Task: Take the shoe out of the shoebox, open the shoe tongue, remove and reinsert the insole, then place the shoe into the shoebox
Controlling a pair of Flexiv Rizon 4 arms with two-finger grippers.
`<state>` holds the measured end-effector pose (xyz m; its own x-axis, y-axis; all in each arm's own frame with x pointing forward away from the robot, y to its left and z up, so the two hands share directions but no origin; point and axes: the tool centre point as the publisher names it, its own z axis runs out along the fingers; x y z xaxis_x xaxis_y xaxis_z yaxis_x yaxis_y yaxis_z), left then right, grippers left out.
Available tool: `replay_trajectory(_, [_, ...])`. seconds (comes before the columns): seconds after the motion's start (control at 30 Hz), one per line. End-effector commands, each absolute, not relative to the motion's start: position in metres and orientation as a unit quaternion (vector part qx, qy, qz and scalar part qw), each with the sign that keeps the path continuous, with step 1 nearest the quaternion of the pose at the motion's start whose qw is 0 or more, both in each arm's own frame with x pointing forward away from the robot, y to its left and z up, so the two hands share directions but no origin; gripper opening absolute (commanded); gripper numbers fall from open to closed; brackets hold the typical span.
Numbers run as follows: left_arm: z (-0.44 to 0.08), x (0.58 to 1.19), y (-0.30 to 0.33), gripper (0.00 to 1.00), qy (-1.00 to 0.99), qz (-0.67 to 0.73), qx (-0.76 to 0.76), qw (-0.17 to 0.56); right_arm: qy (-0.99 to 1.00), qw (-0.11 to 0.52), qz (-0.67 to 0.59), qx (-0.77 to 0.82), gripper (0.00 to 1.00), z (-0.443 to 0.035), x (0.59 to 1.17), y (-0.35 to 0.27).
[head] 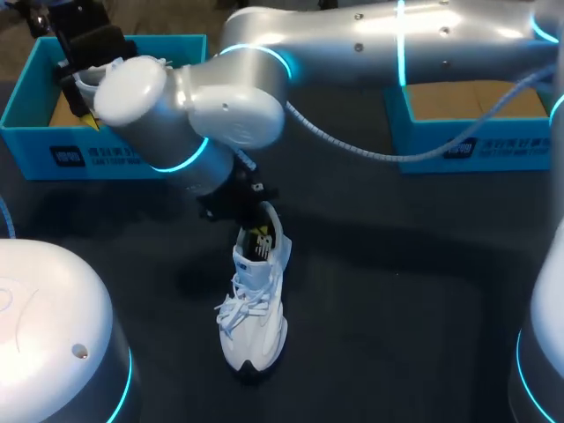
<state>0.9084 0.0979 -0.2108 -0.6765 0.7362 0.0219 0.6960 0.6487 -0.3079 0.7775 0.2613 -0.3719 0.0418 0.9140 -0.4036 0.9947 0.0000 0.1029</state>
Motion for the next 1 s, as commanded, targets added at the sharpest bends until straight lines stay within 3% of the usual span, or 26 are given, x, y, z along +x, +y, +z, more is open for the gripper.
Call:
replay_trajectory(0.03, [-0.211,0.909,0.098,1.0,-0.905,0.138,-0.396,0.074,0.672,0.193,-0.129,0.703,0.0,-0.378,0.77,0.264])
replay_trajectory(0.6, [-0.211,0.909,0.098,1.0,-0.905,0.138,-0.396,0.074,0.669,0.201,-0.179,0.693,0.0,-0.382,0.753,0.247])
replay_trajectory(1.0, [-0.211,0.909,0.098,1.0,-0.905,0.138,-0.396,0.074,0.679,0.128,-0.144,0.708,0.0,-0.417,0.751,0.251])
